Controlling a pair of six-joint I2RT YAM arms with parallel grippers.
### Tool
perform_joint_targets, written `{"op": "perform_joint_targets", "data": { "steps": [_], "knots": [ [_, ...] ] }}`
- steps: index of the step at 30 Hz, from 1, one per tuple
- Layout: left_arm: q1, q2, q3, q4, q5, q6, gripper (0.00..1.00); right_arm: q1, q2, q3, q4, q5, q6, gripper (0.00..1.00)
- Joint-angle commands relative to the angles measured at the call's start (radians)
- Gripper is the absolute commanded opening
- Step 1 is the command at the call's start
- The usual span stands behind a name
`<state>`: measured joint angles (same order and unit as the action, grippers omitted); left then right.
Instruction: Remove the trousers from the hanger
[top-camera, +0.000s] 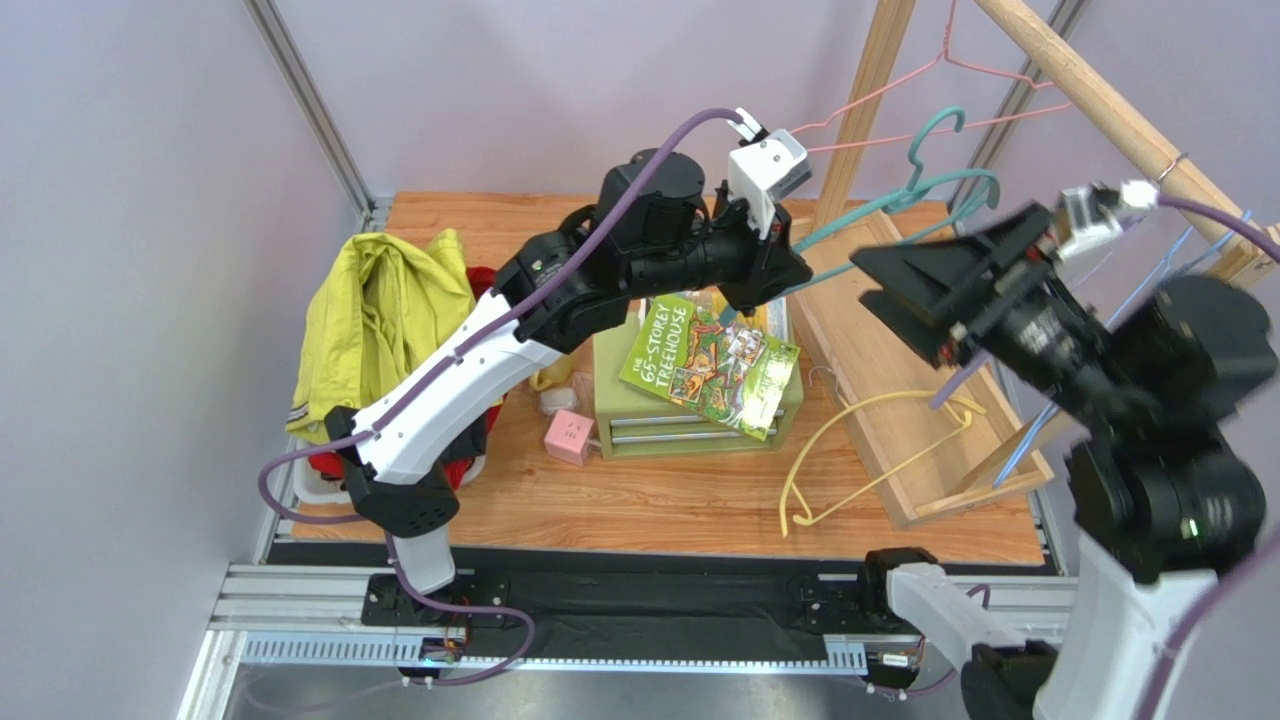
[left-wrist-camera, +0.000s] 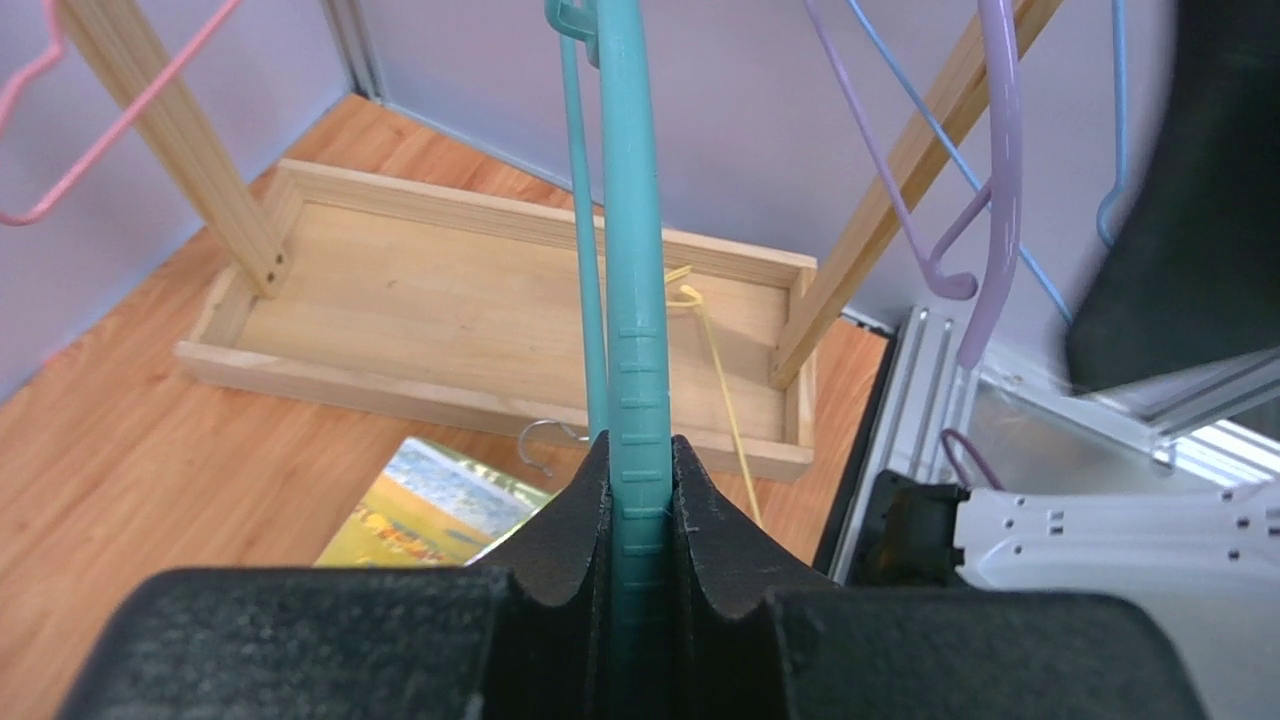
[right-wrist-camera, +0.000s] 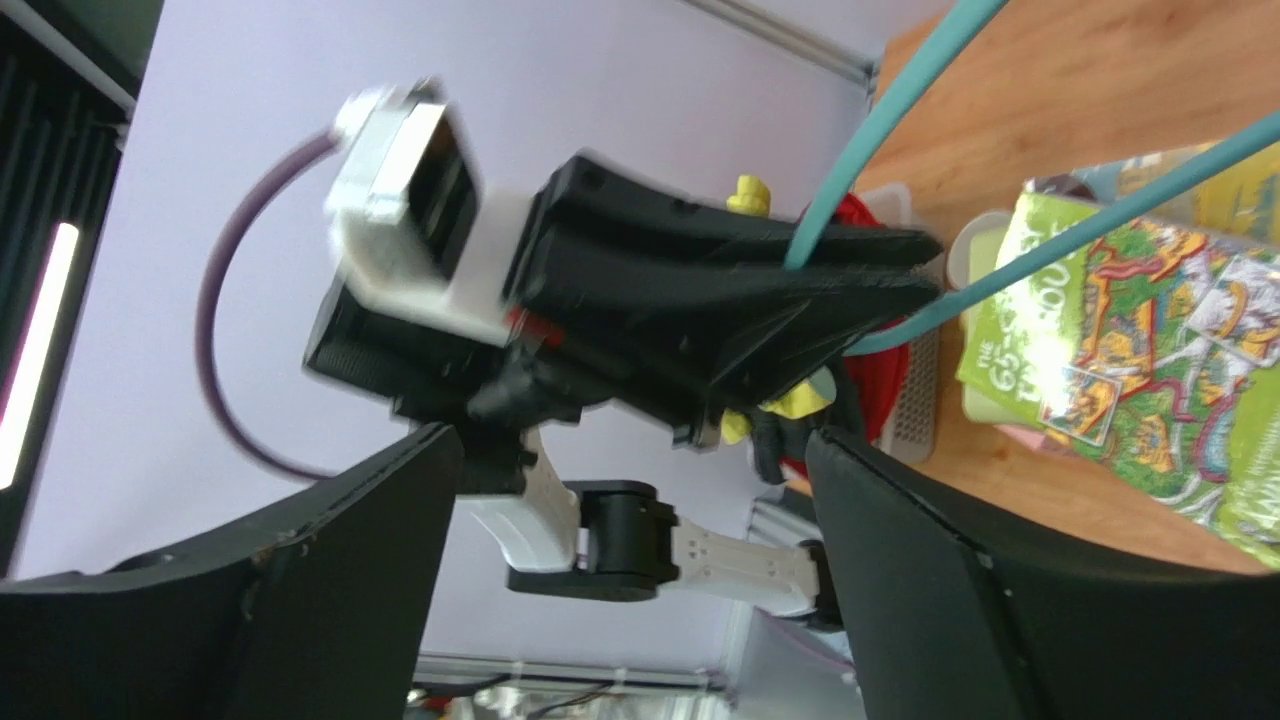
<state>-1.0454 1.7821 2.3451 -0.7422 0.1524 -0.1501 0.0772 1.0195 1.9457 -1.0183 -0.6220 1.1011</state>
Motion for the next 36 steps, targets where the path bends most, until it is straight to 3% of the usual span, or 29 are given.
{"op": "perform_joint_targets", "data": {
  "steps": [1,5,9,11,13,19,25,30,36],
  "knots": [
    [-0.036,0.037,0.039,0.142,-0.001,-0.098,0.00,0.003,-0.220,-0.048,0.046,0.189,-0.196,0.96],
    [-0.045,0.117,0.141,0.191,0.016,-0.152,0.00,0.004,-0.288,0.054,0.021,0.414,-0.245,0.91],
    [-0.048,0.166,0.169,0.273,0.044,-0.206,0.00,0.041,-0.185,0.223,-0.266,0.487,-0.219,0.74],
    [-0.053,0.162,0.168,0.270,0.045,-0.204,0.00,0.068,-0.102,0.287,-0.318,0.501,-0.187,0.75],
    [-0.059,0.133,0.139,0.277,0.026,-0.195,0.00,0.067,-0.076,0.253,-0.249,0.473,-0.150,0.82],
    [-0.064,0.112,0.112,0.296,0.027,-0.204,0.00,0.068,-0.012,0.150,-0.149,0.349,-0.044,0.82],
    [-0.064,0.097,0.112,0.268,0.030,-0.194,0.00,0.067,0.021,0.050,-0.094,0.384,-0.044,0.65],
    [-0.064,0.086,0.115,0.250,0.027,-0.177,0.00,0.067,0.043,0.002,-0.011,0.383,-0.038,0.43],
    [-0.064,0.092,0.117,0.234,0.050,-0.174,0.00,0.068,0.062,0.001,0.029,0.383,-0.041,0.38]
  ]
}}
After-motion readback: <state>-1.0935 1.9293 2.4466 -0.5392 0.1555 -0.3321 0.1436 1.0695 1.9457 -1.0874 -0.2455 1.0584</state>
